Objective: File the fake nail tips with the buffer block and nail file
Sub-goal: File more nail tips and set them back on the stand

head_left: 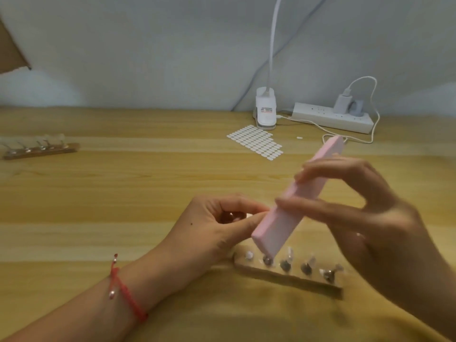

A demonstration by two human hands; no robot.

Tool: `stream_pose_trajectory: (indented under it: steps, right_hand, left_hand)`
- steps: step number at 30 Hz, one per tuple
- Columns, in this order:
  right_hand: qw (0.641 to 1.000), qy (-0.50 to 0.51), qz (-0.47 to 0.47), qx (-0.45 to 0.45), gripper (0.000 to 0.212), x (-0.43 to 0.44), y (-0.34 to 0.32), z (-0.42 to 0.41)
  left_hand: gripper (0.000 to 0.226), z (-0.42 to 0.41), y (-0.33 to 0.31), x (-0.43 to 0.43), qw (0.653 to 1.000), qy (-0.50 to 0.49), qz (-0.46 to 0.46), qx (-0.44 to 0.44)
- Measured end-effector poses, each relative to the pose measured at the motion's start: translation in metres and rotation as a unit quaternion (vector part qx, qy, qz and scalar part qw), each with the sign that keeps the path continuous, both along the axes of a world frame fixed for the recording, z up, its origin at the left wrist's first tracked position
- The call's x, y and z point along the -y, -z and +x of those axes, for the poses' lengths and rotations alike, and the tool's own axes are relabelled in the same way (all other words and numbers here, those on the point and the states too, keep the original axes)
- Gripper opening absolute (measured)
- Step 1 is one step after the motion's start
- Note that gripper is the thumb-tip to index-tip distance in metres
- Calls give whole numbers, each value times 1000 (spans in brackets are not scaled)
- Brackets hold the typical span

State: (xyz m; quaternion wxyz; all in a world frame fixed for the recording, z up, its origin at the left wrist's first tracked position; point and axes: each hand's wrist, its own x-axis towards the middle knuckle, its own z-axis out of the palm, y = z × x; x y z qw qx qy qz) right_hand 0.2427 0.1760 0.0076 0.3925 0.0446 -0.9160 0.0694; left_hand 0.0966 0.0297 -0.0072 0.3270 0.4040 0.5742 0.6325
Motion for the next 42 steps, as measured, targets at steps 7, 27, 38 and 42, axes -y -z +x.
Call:
stream_pose_trajectory:
  steps: [7, 27, 38, 42]
  right_hand:
    - [1000, -21, 1, 8, 47, 8, 4, -2]
    - [998, -43, 8, 47, 30, 23, 11, -1]
    - [994, -99, -13, 46, 33, 31, 22, -1]
    - [999, -25, -37, 13, 39, 11, 4, -2]
  left_hand:
    - [18, -2, 3, 0, 1000, 17, -3, 15]
    - [27, -5, 4, 0, 999, -3, 8, 50]
    - [36, -6, 1, 1, 997, 7, -32, 65]
    - [30, -7, 1, 2, 998, 13, -29, 48]
